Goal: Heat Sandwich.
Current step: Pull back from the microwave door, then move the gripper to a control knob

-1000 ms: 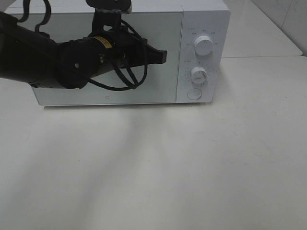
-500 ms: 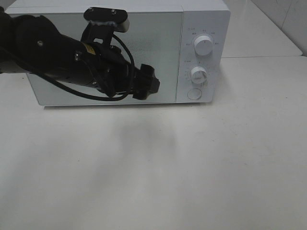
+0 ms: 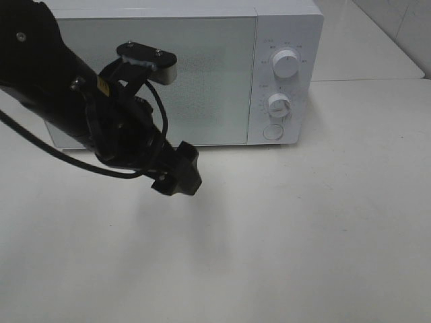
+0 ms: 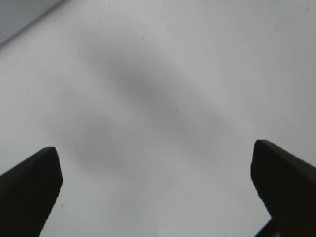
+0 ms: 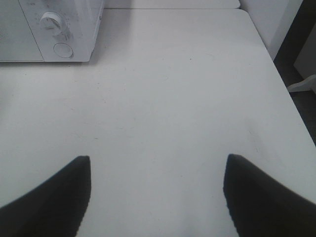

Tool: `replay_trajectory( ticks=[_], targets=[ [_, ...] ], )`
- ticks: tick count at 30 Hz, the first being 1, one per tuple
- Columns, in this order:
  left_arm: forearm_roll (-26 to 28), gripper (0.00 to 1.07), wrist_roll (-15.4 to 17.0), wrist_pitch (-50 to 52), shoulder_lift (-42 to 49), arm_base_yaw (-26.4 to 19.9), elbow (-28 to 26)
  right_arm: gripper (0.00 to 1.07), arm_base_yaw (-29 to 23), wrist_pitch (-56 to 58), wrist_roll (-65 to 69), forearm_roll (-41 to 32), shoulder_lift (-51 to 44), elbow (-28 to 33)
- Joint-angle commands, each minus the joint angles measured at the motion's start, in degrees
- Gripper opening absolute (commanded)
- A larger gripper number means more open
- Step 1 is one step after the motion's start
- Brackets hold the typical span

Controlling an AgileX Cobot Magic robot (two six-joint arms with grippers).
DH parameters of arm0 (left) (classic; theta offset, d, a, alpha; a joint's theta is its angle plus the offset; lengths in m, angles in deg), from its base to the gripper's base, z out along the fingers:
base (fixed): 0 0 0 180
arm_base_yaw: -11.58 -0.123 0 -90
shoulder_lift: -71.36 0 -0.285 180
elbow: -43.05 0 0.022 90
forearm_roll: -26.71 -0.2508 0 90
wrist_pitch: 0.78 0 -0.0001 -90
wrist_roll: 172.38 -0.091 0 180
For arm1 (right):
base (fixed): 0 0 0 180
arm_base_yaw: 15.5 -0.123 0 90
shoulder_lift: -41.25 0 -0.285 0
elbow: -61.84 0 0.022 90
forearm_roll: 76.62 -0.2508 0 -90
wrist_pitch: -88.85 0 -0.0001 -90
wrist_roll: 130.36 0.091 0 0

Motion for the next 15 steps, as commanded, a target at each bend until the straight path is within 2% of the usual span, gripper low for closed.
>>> replay_trajectory(
  ticks=[1,5,11,15],
  targets=[
    [-1.49,0.99,1.66,-5.56,1.03,0.0,0.0,0.73,0.34,-0.57,-0.06,-0.06,-1.66,0.06],
    [-3.72,0.99,4.98,-12.03,1.72,0.0,0.0,0.73,0.34,-0.57,-0.06,-0.06,-1.66,0.06],
    [-6.7,0.99,8.31,-15.81,2.69,0.0,0.0,0.73,0.34,-0.57,-0.06,-0.06,-1.66,0.06],
    [-10.43,0.99,11.69,-19.71,4.58,0.0,-0.06,0.73,0.34,-0.57,-0.06,-0.06,-1.66,0.06]
  ],
)
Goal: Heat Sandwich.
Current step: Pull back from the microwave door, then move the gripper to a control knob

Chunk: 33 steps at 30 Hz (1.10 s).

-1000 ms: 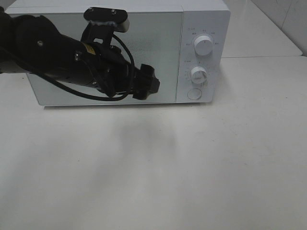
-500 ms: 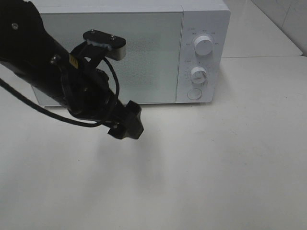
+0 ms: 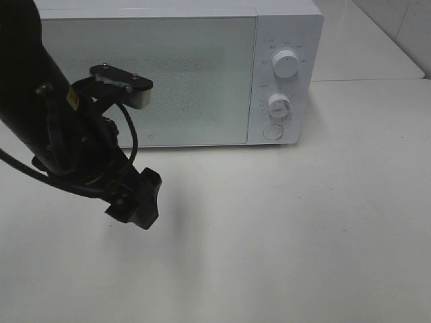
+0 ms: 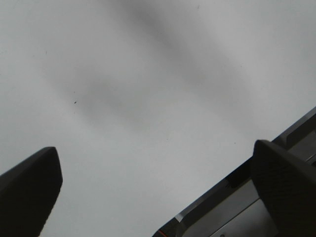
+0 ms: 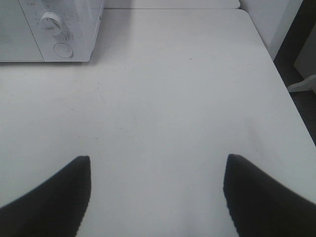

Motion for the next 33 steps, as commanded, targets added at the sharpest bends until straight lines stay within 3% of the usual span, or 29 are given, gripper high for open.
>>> replay_trajectory(
  ticks=[1,8,10,14,15,16,19,22,24,33],
  targets=[
    [-1.6,0.99,1.95,-1.95,1.09,0.0,-0.06,0.73,0.34,-0.57,-0.06,-0.06,-1.66,0.06],
    [-1.32,0.99,1.49,-6.13,2.98,-6.07,-0.06,0.73,0.34,-0.57,-0.11,-0.06,-1.66,0.06],
    [-1.15,0.99,0.46,-8.19,4.13,-10.6,-0.06,0.73,0.34,-0.57,-0.11,-0.06,-1.66,0.06],
    [-1.09,0.99,-0.46,-10.08,5.67,-14.67,0.0,0.73,0.34,-0.57,-0.11,-0.06,-1.66,0.06],
    [-0.8,0.99,-1.26,-11.17,6.93,-18.22,0.0,0.73,0.34,-0.57,-0.11,-0.06,-1.66,0.06],
    [-0.8,0.99,-1.26,-11.17,6.93,-18.22,0.0,0.73,0.34,-0.57,-0.11,-0.06,-1.66,0.06],
    [-0.69,0.99,-1.83,-13.24,9.17,-25.15,0.0,0.73,0.34,-0.57,-0.11,-0.06,-1.66,0.06],
    [-0.69,0.99,-2.18,-14.32,10.31,-28.25,0.0,0.73,0.34,-0.57,-0.11,-0.06,-1.66,0.06],
    [-0.57,0.99,-2.18,-16.56,12.49,-32.66,0.0,0.73,0.34,-0.57,-0.11,-0.06,-1.66,0.06],
    [-0.11,0.99,-2.12,-19.77,21.66,-39.88,0.11,0.73,0.34,-0.57,-0.11,-0.06,-1.66,0.06]
  ],
)
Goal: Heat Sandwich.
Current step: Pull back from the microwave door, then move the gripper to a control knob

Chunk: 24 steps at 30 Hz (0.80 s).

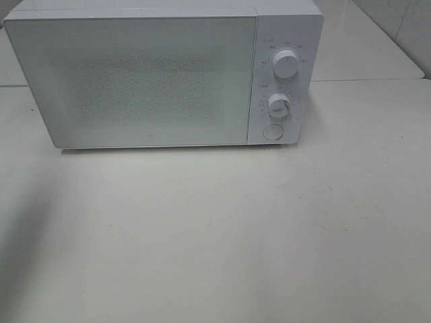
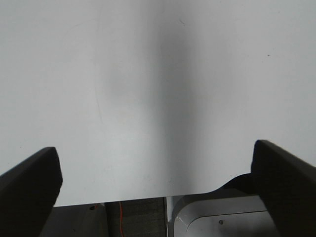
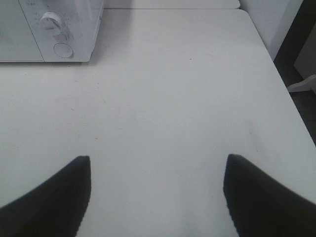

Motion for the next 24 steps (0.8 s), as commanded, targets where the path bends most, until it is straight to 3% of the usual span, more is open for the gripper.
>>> replay_trajectory(
  ticks=[1,4,15,18,24],
  targets=[
    [0.46,0.99,-0.23,-1.03,4.24,-1.09,0.46,0.73,0.34,-0.57,-0.11,-0.06,-1.66,0.06],
    [0.34,0.99,-0.23,-0.46,7.05,-1.09,1.83,0.73,0.34,-0.57,-0.11,-0.06,-1.66,0.06],
    [0.4,0.99,-0.57,4.13,27.22,-1.09,17.59,0.73,0.34,-0.57,-0.11,-0.06,-1.66,0.06],
    [0.4,0.99,-0.69,4.58,30.48,-1.09,19.65,0.73,0.34,-0.57,-0.11,-0.06,-1.66,0.06],
    [0.46,0.99,-2.52,7.16,42.63,-1.09,25.84,0.73,0.34,-0.57,-0.11,-0.06,-1.66,0.06]
  ],
)
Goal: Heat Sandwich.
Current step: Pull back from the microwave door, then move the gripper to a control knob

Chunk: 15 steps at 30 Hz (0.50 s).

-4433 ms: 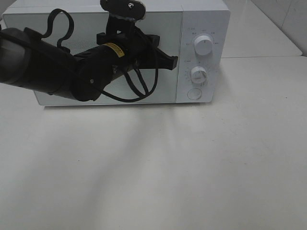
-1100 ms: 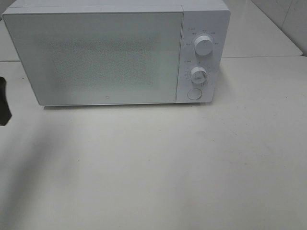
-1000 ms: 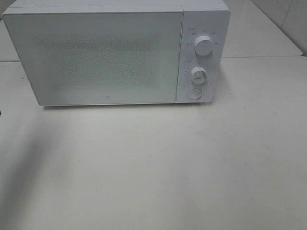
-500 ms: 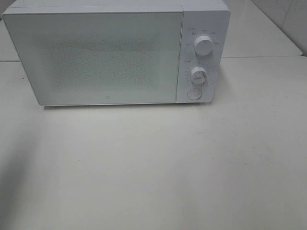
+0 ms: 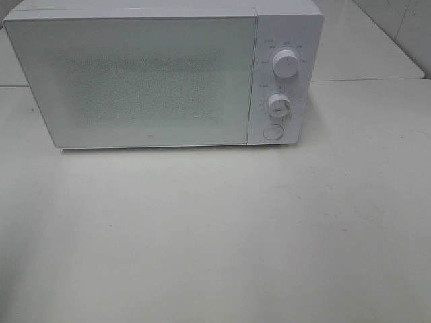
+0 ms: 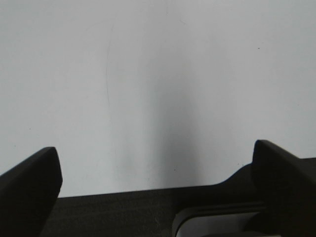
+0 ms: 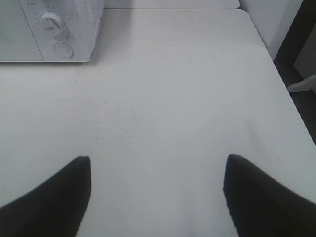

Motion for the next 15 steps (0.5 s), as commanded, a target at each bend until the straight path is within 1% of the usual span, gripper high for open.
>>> replay_trajectory(
  ticks=[1,3,4,5,8,9,10,13,15],
  targets=[
    [0.57,0.99,-1.43,2.01,5.73,-0.11,2.69,0.73,0.34,-0.57,-0.11,-0.06,-1.66,0.06],
    [0.86,0.99,-1.6,2.98,9.22,-0.11,4.18,0.73,0.34,-0.57,-0.11,-0.06,-1.66,0.06],
    [0.86,0.99,-1.6,2.98,9.22,-0.11,4.18,0.73,0.34,-0.57,-0.11,-0.06,-1.66,0.06],
    [1.15,0.99,-1.6,3.38,12.2,-0.11,5.33,0.73,0.34,-0.57,-0.11,-0.06,-1.66,0.06],
    [1.32,0.99,-1.6,2.12,16.84,-0.11,7.22,0.73,0.34,-0.57,-0.11,-0.06,-1.66,0.06],
    [1.32,0.99,-1.6,2.12,16.84,-0.11,7.22,0.73,0.34,-0.57,-0.11,-0.06,-1.66,0.06],
    [1.32,0.99,-1.55,2.01,19.42,-0.11,7.39,0.73,0.34,-0.57,-0.11,-0.06,-1.66,0.06],
    [1.32,0.99,-1.55,2.01,21.89,-0.11,7.39,0.73,0.34,-0.57,-0.11,-0.06,-1.66,0.06],
    [1.6,0.99,-1.55,2.01,25.38,-0.11,7.39,0.73,0.34,-0.57,-0.11,-0.06,-1.66,0.06]
  ],
)
